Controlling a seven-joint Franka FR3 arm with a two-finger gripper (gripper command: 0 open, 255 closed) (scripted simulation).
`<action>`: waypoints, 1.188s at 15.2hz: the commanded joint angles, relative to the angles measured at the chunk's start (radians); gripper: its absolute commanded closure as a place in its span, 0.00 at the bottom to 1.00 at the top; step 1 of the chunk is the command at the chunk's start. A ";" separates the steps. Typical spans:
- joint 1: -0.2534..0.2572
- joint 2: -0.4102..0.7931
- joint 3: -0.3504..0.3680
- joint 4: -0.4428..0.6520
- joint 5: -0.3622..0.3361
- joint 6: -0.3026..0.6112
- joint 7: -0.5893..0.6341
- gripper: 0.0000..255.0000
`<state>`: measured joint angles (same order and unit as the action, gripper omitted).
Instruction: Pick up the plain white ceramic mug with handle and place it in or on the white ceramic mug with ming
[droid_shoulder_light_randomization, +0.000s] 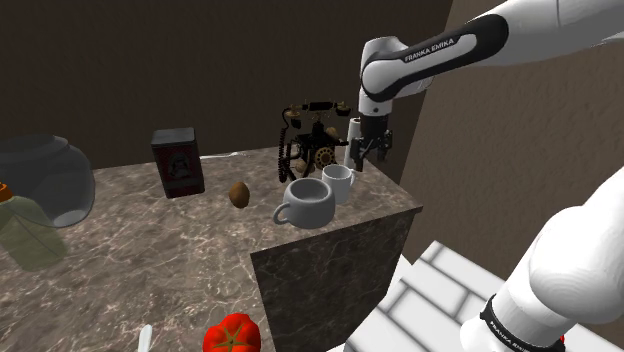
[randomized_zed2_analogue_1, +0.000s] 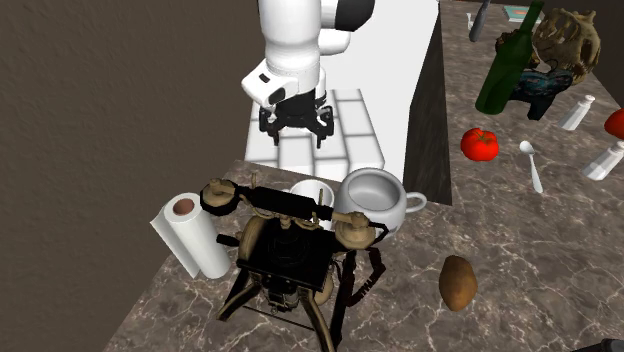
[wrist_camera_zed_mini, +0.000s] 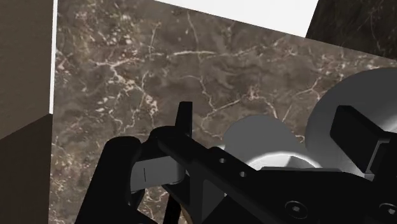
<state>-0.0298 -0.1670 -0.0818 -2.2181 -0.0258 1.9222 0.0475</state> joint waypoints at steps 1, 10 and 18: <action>-0.005 0.074 -0.008 0.048 0.005 0.032 -0.010 0.00; -0.023 0.321 -0.025 0.226 0.032 0.121 -0.041 0.00; -0.024 0.347 -0.025 0.181 0.036 0.192 -0.044 0.00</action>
<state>-0.0542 0.1802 -0.1067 -2.0359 0.0100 2.1122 0.0033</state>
